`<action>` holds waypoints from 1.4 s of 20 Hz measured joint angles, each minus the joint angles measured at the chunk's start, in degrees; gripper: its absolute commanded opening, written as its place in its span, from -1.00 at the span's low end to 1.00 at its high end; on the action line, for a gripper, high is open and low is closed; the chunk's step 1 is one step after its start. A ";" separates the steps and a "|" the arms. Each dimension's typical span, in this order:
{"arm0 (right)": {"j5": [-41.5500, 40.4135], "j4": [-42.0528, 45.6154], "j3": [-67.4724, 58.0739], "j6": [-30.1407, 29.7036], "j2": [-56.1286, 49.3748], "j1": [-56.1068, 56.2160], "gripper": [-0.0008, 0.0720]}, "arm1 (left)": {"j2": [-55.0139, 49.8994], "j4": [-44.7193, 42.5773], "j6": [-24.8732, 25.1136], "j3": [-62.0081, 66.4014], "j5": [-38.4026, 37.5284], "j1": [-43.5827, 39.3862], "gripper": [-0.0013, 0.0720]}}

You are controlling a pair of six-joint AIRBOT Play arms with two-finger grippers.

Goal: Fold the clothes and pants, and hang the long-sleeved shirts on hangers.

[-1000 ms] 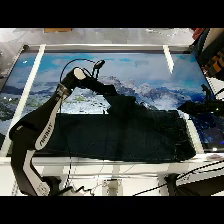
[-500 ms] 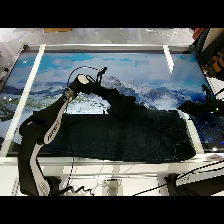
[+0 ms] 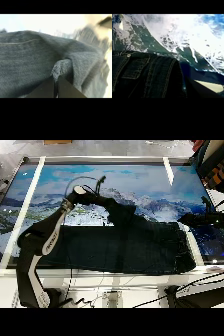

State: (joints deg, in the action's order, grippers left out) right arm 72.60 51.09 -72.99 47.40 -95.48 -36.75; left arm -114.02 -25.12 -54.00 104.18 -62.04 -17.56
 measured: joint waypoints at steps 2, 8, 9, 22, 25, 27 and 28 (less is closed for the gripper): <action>0.13 0.00 0.00 0.04 0.00 0.00 0.55 | 3.82 1.36 1.68 0.00 3.50 2.62 -0.93; 0.22 0.04 0.00 0.90 0.00 0.00 0.55 | 18.93 -2.75 4.50 0.00 17.31 11.26 -0.93; 0.24 0.07 0.00 1.05 0.00 0.00 0.55 | 20.85 -5.22 4.35 0.00 18.47 12.17 -0.93; 3.19 -2.80 0.00 2.51 0.00 3.39 0.92 | 20.57 -55.47 -17.16 -0.94 -12.20 14.38 -0.93; -1.95 -3.78 -0.02 2.54 0.00 8.90 0.95 | 17.20 -59.19 -19.85 -1.22 -14.95 14.19 -0.93; -6.51 -3.87 -0.11 2.23 0.00 13.53 0.91 | 15.34 -60.41 -21.09 -1.31 -15.98 13.88 -0.93; -9.70 -3.63 -0.13 2.36 0.00 15.78 0.84 | 14.62 -60.89 -21.57 -1.33 -16.22 13.68 -0.93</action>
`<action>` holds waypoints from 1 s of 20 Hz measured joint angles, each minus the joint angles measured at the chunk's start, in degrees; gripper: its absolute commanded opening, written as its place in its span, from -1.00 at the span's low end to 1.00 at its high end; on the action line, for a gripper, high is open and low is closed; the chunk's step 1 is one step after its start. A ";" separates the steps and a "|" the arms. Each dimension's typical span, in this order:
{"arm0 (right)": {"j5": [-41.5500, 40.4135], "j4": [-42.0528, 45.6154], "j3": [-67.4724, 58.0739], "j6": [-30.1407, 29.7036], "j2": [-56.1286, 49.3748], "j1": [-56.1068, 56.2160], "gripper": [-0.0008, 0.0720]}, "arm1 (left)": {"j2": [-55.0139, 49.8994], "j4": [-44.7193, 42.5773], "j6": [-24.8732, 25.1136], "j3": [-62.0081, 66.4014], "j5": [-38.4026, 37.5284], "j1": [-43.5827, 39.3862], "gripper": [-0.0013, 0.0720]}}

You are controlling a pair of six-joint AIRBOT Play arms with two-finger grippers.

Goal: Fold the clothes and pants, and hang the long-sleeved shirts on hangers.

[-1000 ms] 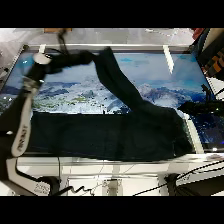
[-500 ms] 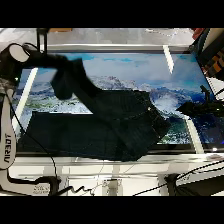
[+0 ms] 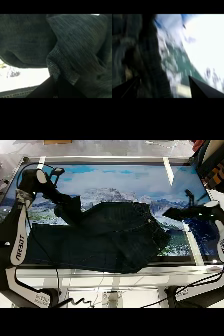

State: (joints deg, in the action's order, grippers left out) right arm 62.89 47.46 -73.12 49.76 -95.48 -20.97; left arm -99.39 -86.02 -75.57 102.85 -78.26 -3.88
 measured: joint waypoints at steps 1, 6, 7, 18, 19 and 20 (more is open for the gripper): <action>-3.74 0.74 -0.02 1.22 -0.02 2.36 0.70 | -0.57 -0.35 -0.46 -0.04 -0.24 -0.15 -0.93; -12.83 7.19 -2.49 10.86 -1.95 8.70 0.66 | -1.95 -1.16 -2.10 -0.04 -0.87 -0.61 -0.93; -11.45 8.04 -3.85 12.13 -2.89 8.76 0.62 | -2.05 -1.18 -2.27 -0.04 -0.90 -0.66 -0.93; 18.58 5.92 -12.63 11.06 -9.92 5.27 0.77 | -2.32 0.61 -2.67 -0.04 -1.09 -0.79 -0.93; 19.39 4.74 -12.72 11.06 -10.01 5.35 0.77 | -2.32 0.74 -2.67 -0.04 -1.09 -0.79 -0.93; 20.15 3.85 -12.81 11.06 -10.08 5.66 0.77 | -2.32 0.83 -2.67 -0.04 -1.09 -0.79 -0.93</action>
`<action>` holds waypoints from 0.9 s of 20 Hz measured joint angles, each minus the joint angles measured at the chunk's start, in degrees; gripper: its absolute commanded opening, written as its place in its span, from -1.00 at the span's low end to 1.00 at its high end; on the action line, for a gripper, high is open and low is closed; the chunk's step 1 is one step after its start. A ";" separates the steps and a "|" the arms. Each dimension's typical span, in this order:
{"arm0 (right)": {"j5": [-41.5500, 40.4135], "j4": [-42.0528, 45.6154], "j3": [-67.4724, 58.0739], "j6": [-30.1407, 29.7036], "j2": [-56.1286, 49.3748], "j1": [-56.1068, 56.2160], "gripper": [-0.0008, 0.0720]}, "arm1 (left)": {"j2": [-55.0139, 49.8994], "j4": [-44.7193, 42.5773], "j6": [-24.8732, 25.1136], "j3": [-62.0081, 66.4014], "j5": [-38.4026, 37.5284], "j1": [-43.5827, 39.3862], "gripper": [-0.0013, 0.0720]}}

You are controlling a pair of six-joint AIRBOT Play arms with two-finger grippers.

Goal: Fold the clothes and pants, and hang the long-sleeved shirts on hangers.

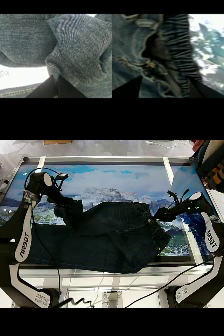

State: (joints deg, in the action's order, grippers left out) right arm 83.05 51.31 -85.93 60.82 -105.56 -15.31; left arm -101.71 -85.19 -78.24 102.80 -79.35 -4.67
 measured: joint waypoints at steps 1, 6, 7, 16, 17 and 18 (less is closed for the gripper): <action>0.48 -0.44 -0.07 -0.20 -0.09 0.52 0.77 | 0.00 0.11 0.00 0.00 0.00 0.00 -0.93; -2.45 5.75 -0.13 -0.72 -0.13 4.96 0.76 | 0.00 2.12 0.00 0.00 0.00 0.00 -0.93; -3.89 7.98 -0.13 -0.24 -0.13 5.99 0.76 | 0.00 2.40 -0.02 0.00 -0.02 0.00 -0.93; -13.60 22.10 -0.72 8.07 -0.11 10.38 0.65 | 0.00 3.37 0.00 0.00 -0.02 0.00 -0.93; -13.90 22.97 -1.33 8.35 -0.20 10.49 0.64 | 0.00 3.37 0.00 0.00 -0.04 0.00 -0.93; -14.03 23.89 -2.21 8.52 -0.24 10.51 0.64 | 0.00 3.37 0.00 0.00 -0.04 0.00 -0.93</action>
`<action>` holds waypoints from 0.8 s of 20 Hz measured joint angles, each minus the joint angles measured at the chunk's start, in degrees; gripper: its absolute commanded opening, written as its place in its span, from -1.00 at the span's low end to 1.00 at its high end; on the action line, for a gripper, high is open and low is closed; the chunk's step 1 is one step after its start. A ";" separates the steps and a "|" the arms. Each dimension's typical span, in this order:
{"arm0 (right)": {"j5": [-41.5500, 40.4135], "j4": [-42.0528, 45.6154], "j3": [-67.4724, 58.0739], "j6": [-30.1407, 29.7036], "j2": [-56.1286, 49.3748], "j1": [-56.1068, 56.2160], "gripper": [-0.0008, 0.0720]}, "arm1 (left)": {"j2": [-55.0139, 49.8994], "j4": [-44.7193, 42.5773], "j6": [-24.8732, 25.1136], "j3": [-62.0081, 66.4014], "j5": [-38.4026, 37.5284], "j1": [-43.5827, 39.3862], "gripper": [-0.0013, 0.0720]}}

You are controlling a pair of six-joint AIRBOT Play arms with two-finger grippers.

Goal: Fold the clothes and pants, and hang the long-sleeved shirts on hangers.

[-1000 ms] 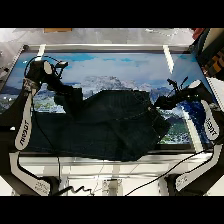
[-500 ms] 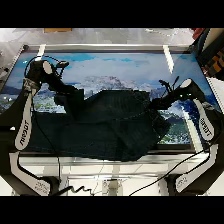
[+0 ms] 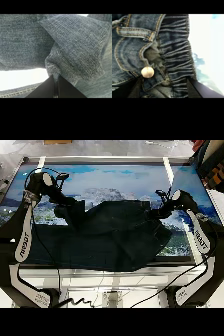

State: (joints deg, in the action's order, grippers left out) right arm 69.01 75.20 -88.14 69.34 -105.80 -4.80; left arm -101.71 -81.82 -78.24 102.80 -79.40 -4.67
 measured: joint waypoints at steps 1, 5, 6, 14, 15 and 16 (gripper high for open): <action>-0.07 0.52 -1.01 0.17 0.00 0.02 0.65 | 0.00 0.00 0.00 0.00 0.00 0.00 -0.93; 0.81 0.59 -4.52 1.55 0.04 0.09 0.70 | 0.00 0.02 0.00 0.00 0.02 0.00 -0.93; 1.16 0.61 -4.98 1.99 0.04 0.09 0.70 | -0.02 0.02 0.00 0.00 0.02 0.00 -0.93; 1.51 0.52 -6.19 4.70 -2.38 -0.98 0.70 | 0.00 0.04 0.00 0.00 0.02 0.00 -0.93; 1.16 0.35 -6.19 4.96 -2.71 -1.88 0.70 | -0.02 0.04 0.00 0.00 0.02 0.00 -0.93; 1.14 -0.28 -6.21 5.14 -2.93 -2.91 0.64 | 0.00 0.04 0.00 0.00 0.02 0.00 -0.93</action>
State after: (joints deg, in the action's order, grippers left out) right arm 70.15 74.91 -94.35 74.48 -108.73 -7.70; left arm -101.71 -81.78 -78.24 102.80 -79.37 -4.67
